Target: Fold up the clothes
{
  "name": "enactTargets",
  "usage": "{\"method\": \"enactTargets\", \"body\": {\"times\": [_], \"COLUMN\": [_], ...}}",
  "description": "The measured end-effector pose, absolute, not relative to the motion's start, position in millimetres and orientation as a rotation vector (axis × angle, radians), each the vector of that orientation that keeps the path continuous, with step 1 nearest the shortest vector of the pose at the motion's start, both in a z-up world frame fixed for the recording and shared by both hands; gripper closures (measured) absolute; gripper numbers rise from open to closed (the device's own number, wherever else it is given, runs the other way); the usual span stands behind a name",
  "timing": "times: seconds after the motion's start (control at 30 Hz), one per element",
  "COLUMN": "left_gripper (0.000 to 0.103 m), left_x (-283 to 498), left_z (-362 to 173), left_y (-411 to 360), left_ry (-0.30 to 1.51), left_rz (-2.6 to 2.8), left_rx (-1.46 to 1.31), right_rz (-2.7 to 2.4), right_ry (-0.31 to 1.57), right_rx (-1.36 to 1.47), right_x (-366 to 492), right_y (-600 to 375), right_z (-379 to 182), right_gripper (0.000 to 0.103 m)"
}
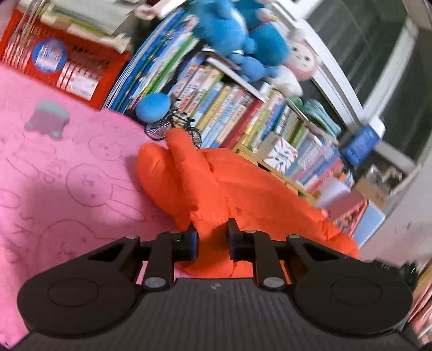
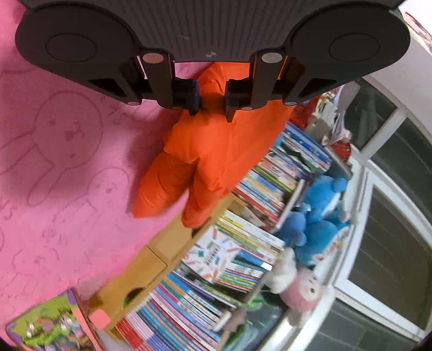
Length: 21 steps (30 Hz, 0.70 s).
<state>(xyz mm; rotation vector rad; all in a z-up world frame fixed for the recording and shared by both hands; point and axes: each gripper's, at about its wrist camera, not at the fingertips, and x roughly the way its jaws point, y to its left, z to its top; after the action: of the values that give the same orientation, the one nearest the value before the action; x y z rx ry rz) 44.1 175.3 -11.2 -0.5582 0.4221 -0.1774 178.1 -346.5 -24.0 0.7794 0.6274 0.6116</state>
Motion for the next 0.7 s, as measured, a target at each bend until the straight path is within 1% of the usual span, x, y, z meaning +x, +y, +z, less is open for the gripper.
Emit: {"method": "enactTargets", "body": {"times": [0.13,0.17,0.2,0.23,0.27,0.3,0.33,0.37,0.4,0.43,0.5,0.53,0.7], "left_gripper": [0.083,0.082,0.079,0.077,0.077,0.072,0.064,0.06,0.055,0.05,0.044,0.044,0.042], "left_x": [13,5,-3,-11,-18,-24,-31,-36,-39,-43,-40,-39,-21], "left_z": [0,2,4,6,8,10,13,15,16,17,14,13,-8], "left_y": [164,160,157,150,142,130,118,104,90,75,49,37,-15], "left_ry": [0.449,0.458,0.468,0.472,0.475,0.459,0.442,0.421,0.401,0.38,0.377,0.375,0.342], "left_rz": [-0.166,-0.155,-0.144,-0.084,-0.023,0.042,0.106,0.134,0.106,0.078,-0.028,-0.081,-0.288], "left_rx": [-0.424,-0.384,-0.344,-0.252,-0.159,-0.021,0.117,0.245,0.34,0.434,0.512,0.551,0.721], "right_rz": [0.649,0.631,0.585,0.538,0.48,0.411,0.347,0.31,0.31,0.331,0.431,0.48,0.638], "right_ry": [0.603,0.599,0.591,0.583,0.565,0.524,0.466,0.403,0.338,0.282,0.196,0.164,0.1], "right_rx": [0.687,0.614,0.5,0.386,0.242,0.039,-0.191,-0.395,-0.571,-0.708,-0.885,-0.94,-0.988], "right_x": [144,133,123,113,102,89,76,62,50,40,23,18,20], "right_y": [-352,-351,-347,-343,-335,-320,-302,-286,-270,-255,-228,-216,-168], "right_z": [-3,3,8,14,18,19,17,13,6,0,-11,-14,-25], "right_gripper": [0.085,0.085,0.085,0.081,0.075,0.07,0.05,0.029,0.023,0.021,0.019,0.018,0.018]}}
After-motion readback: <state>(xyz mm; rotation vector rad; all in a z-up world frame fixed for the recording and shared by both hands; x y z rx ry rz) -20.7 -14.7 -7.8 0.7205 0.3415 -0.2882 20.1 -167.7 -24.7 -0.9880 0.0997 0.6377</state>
